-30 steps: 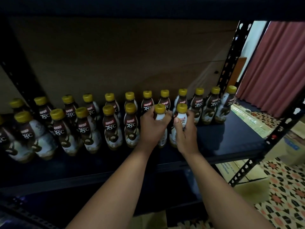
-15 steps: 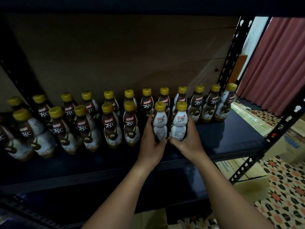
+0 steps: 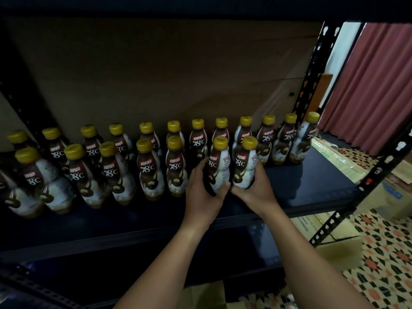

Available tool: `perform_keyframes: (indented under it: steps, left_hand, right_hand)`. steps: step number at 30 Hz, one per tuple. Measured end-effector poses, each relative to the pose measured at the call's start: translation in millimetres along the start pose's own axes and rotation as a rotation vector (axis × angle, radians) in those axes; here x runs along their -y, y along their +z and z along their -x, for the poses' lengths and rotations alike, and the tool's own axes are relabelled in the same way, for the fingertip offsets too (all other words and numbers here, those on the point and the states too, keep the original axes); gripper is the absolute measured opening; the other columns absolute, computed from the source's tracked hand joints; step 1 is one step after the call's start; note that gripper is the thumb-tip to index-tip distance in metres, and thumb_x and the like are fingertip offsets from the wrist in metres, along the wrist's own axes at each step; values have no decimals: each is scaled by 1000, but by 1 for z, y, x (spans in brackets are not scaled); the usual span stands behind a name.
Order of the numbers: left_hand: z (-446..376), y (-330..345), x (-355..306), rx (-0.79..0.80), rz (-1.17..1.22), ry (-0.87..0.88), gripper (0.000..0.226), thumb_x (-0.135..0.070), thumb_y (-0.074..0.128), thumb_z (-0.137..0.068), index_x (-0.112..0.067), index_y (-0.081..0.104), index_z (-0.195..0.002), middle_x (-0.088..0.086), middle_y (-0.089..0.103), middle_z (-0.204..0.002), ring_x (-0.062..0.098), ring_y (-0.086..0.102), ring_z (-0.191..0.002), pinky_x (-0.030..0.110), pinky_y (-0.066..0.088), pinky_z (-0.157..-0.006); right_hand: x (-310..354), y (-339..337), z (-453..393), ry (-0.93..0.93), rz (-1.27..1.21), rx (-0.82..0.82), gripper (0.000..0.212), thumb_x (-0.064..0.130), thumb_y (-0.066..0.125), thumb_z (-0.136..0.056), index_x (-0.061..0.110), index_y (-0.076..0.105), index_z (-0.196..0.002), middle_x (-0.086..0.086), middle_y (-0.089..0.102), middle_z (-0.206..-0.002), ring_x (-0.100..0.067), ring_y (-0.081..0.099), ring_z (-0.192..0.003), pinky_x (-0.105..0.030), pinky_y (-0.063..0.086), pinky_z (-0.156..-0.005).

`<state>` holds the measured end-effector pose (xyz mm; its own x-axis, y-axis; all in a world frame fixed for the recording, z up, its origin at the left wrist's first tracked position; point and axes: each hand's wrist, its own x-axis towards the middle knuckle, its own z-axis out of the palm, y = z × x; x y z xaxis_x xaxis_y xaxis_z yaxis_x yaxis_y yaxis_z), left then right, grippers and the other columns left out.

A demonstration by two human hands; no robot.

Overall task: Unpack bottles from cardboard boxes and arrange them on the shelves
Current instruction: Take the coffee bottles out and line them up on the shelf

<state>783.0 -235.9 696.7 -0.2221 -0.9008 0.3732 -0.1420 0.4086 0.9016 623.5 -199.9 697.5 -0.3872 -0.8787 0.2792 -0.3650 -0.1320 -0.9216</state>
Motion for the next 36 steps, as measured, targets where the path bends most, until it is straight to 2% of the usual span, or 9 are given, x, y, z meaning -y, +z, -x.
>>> perform_keyframes:
  steps: [2, 4, 8, 13, 16, 20, 28, 32, 36]
  left_hand:
    - [1, -2, -1, 42, 29, -8, 78, -15, 79, -87, -31, 40, -152, -17, 52, -145, -2, 46, -137, 37, 43, -116]
    - [1, -3, 0, 55, 36, 0, 78, -8, 76, -88, -31, 39, -153, -17, 53, -145, -1, 46, -137, 39, 43, -116]
    - [0, -1, 4, 14, -7, 30, 76, -17, 81, -85, -32, 43, -149, -13, 54, -144, 6, 49, -137, 44, 45, -113]
    - [7, 2, -6, -15, -88, 83, 81, -26, 84, -85, -27, 38, -151, -10, 44, -140, -1, 43, -134, 16, 37, -110]
    - [8, 4, -8, -2, -126, 94, 86, -31, 81, -88, -27, 29, -156, -8, 38, -144, 2, 39, -138, 18, 35, -113]
    - [8, 4, -8, 33, -122, 87, 88, -25, 76, -91, -27, 21, -160, -10, 33, -154, -5, 29, -144, 6, 24, -113]
    - [6, 5, -2, -10, -161, 91, 89, -26, 79, -89, -24, 25, -159, -8, 38, -154, -2, 31, -144, 9, 24, -114]
    - [7, 6, -3, -22, -151, 97, 92, -30, 79, -89, -26, 20, -160, -8, 34, -157, 2, 29, -147, 25, 30, -119]
    - [11, 6, -5, -59, -182, 89, 95, -36, 77, -91, -29, 13, -160, -8, 23, -162, 4, 20, -151, 29, 24, -123]
  right_hand:
    - [2, 1, 1, -25, 46, -41, 86, 20, 93, -65, 41, 46, -135, 16, 53, -129, -7, 47, -129, -27, 41, -107]
    - [0, 0, -1, -33, 24, -53, 87, 19, 94, -62, 39, 49, -133, 9, 58, -130, -9, 55, -124, -35, 48, -105]
    - [4, 0, 1, -48, 3, -41, 85, 8, 87, -64, 55, 48, -122, 12, 66, -123, -4, 64, -114, -28, 54, -95]
    - [4, 0, 1, -56, 2, -23, 87, -2, 86, -70, 53, 46, -123, 32, 66, -116, 4, 62, -114, -12, 48, -92]
    - [4, -1, 1, -55, -19, -9, 86, -1, 87, -72, 50, 45, -127, 32, 65, -117, 3, 62, -116, -14, 49, -94]
    - [3, -1, 1, -52, -35, -17, 83, -2, 86, -72, 39, 46, -131, 31, 66, -115, 4, 63, -114, -12, 49, -92]
    - [6, 0, 3, -78, -34, -46, 81, -4, 86, -71, 44, 48, -124, 23, 64, -121, 9, 61, -112, -7, 46, -89]
    - [3, -1, 2, -74, -24, -51, 78, -2, 85, -73, 46, 49, -122, 23, 65, -119, 8, 62, -111, -7, 47, -88]
    - [3, -2, 4, -73, -27, -48, 75, -1, 84, -74, 35, 50, -130, 19, 65, -120, 8, 61, -112, -7, 46, -88]
